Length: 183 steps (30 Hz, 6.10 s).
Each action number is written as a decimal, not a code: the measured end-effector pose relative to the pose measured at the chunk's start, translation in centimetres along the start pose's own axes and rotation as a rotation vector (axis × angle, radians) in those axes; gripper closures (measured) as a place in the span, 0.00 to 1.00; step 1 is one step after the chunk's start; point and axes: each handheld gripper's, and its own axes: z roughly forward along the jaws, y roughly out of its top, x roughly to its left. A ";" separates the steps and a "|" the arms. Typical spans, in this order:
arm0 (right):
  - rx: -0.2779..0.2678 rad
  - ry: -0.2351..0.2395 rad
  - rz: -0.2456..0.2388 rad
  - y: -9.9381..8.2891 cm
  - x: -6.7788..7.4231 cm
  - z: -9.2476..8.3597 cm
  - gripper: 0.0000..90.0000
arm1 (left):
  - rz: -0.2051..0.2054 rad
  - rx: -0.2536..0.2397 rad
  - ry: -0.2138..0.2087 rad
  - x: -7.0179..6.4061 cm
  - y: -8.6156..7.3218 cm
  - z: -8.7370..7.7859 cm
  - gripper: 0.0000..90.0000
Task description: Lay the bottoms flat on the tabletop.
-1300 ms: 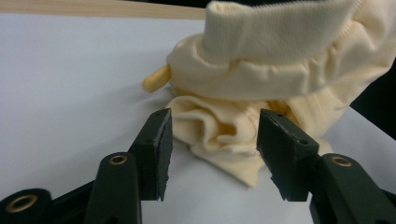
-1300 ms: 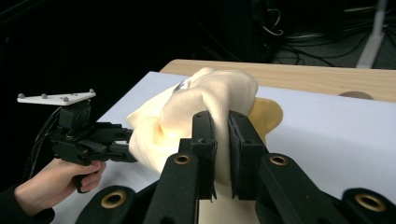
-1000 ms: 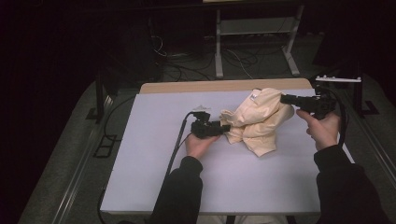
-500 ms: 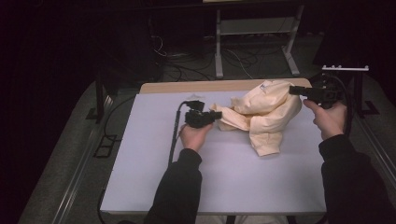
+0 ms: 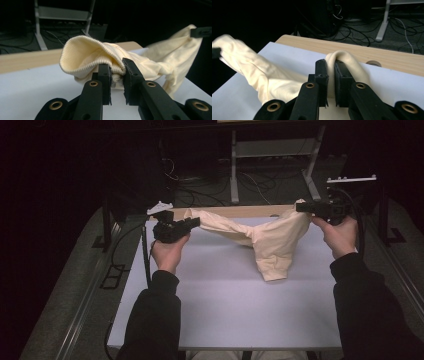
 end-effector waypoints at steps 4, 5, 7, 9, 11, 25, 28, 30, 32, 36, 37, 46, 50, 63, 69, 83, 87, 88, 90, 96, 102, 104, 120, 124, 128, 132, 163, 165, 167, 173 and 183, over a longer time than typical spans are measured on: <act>-0.018 0.025 -0.009 0.3 0.8 0.4 0.90 | 0.023 -0.033 -0.013 -0.3 0.6 -1.6 0.85; -0.024 0.036 -0.022 0.2 1.2 0.5 0.90 | 0.040 -0.027 -0.021 -0.5 0.3 -2.2 0.85; -0.020 0.040 -0.027 0.1 1.4 0.7 0.90 | 0.050 -0.014 -0.026 -0.6 -0.2 -2.5 0.85; -0.016 0.038 -0.024 -0.1 1.4 0.8 0.90 | 0.049 -0.008 -0.034 -0.6 -0.6 -2.5 0.85; -0.012 0.037 -0.022 -0.3 1.2 0.8 0.90 | 0.052 0.017 -0.054 -0.9 -1.8 -2.6 0.85; 0.042 0.064 0.067 -5.8 -1.4 1.2 0.90 | 0.067 0.315 -0.157 -2.6 -10.7 -1.0 0.85; 0.049 0.069 0.073 -6.7 -1.6 1.2 0.90 | 0.103 0.356 -0.167 -3.5 -11.6 -1.0 0.84; 0.041 0.079 0.078 -7.1 -1.5 1.0 0.90 | 0.142 0.352 -0.148 -3.9 -11.7 -1.2 0.82; 0.030 0.089 0.080 -7.2 -1.3 0.8 0.90 | 0.135 0.337 -0.141 -4.0 -11.5 -1.4 0.76; 0.002 0.123 0.071 -7.1 -0.4 0.5 0.90 | 0.105 0.304 -0.124 -3.7 -10.8 -2.0 0.61; -0.006 0.132 0.072 -7.1 -0.1 0.5 0.90 | 0.105 0.304 -0.124 -3.7 -10.8 -2.0 0.57; -0.039 0.289 0.082 -7.0 4.5 2.9 0.90 | -0.011 0.125 -0.129 -2.7 -9.2 -2.9 0.37; -0.030 0.341 0.053 -7.4 7.2 4.4 0.90 | -0.048 0.086 -0.150 -2.8 -9.0 -2.6 0.33; 0.084 0.442 -0.009 -11.4 13.8 10.3 0.89 | -0.078 0.048 -0.152 -2.5 -8.8 -2.6 0.32; 0.112 0.450 -0.021 -13.4 15.0 11.1 0.89 | -0.094 0.065 -0.149 -2.4 -9.4 -2.1 0.31; 0.198 0.411 -0.127 -17.3 17.3 11.9 0.86 | -0.129 0.213 -0.132 -3.1 -11.7 1.4 0.32; 0.217 0.461 -0.127 -17.6 17.8 11.9 0.89 | -0.116 0.257 -0.132 -3.5 -12.0 2.3 0.40; 0.219 0.472 -0.132 -17.7 18.0 11.9 0.89 | -0.101 0.278 -0.131 -3.6 -12.0 2.6 0.44; 0.224 0.476 -0.147 -17.8 18.3 11.9 0.88 | -0.084 0.293 -0.124 -3.7 -12.1 2.7 0.62; 0.235 0.445 -0.229 -17.8 19.3 11.4 0.74 | -0.082 0.335 -0.120 -3.3 -12.2 2.9 0.84; 0.228 0.428 -0.242 -16.8 18.3 10.1 0.60 | -0.080 0.315 -0.105 -2.9 -12.0 2.3 0.89; 0.223 0.395 -0.252 -16.1 17.4 9.0 0.55 | -0.083 0.305 -0.095 -2.7 -12.1 2.1 0.89; 0.131 0.210 -0.186 -11.9 10.5 5.2 0.43 | -0.069 0.295 -0.087 -2.8 -12.2 2.0 0.90; 0.131 0.180 -0.187 -11.1 9.2 5.0 0.39 | -0.067 0.294 -0.085 -2.9 -12.1 1.9 0.90; 0.128 0.172 -0.174 -10.5 8.6 4.9 0.33 | -0.064 0.289 -0.086 -2.9 -12.1 1.9 0.90; 0.160 0.169 -0.148 -9.7 7.8 5.3 0.24 | -0.058 0.285 -0.085 -2.9 -12.1 1.9 0.90; 0.427 0.216 -0.040 -12.4 4.4 7.9 0.88 | -0.029 0.245 -0.070 -3.5 -10.5 3.2 0.90; 0.385 0.199 -0.022 -12.0 3.6 6.6 0.88 | -0.016 0.242 -0.079 -4.1 -9.8 3.9 0.90; 0.349 0.190 -0.002 -11.7 2.8 5.4 0.88 | 0.004 0.238 -0.089 -4.6 -9.2 4.5 0.90; 0.272 0.175 0.045 -11.1 0.4 1.2 0.88 | 0.038 0.209 -0.123 -6.5 -6.8 6.1 0.91; 0.272 0.177 0.114 -12.6 -1.3 -1.1 0.88 | 0.088 0.149 -0.235 -11.4 -1.8 9.2 0.91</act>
